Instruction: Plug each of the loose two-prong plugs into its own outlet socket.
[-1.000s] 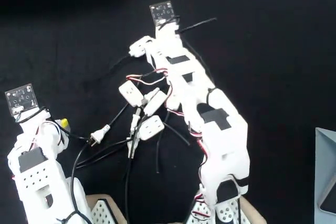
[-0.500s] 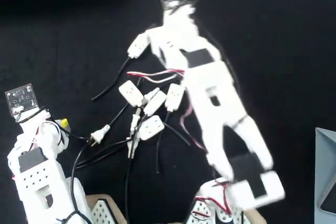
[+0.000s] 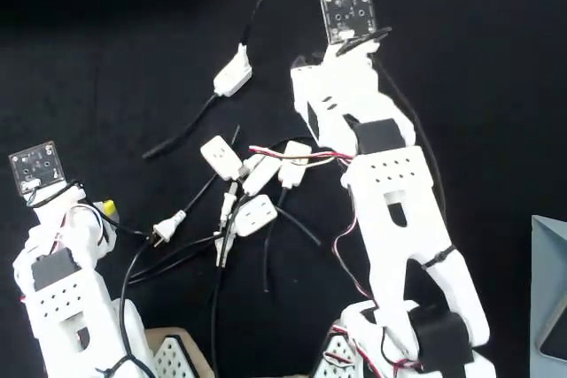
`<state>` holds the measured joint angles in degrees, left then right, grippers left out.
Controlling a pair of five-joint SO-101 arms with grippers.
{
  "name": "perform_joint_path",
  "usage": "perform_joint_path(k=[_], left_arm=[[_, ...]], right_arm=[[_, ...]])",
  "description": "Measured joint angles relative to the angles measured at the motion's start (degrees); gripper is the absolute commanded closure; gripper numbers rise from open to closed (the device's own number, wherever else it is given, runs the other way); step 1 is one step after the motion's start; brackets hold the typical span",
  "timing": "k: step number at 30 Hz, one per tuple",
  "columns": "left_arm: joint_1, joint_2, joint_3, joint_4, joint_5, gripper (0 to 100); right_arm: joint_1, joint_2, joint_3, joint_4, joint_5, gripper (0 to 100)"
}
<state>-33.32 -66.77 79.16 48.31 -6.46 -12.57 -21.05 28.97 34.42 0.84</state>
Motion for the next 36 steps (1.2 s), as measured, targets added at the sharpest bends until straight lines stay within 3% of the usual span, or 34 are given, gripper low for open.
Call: perform_joint_path(k=[9,16,23,30,36], left_arm=[[0.0,0.0,0.0,0.0,0.0,75],[3.3,0.1,-1.7,0.4,0.0,75],[9.8,1.0,-18.3,13.7,0.0,75],[20.8,16.1,-35.3,26.5,-0.4,75],[26.9,30.1,-41.1,27.9,-4.7,75]], right_arm=[[0.0,10.9,0.0,0.8,0.0,94.9],[0.1,5.8,0.0,14.2,0.1,94.9],[3.8,-4.7,1.8,28.0,0.2,94.9],[9.7,-10.2,12.7,28.2,0.2,94.9],[12.8,-17.1,22.0,25.7,0.2,94.9]])
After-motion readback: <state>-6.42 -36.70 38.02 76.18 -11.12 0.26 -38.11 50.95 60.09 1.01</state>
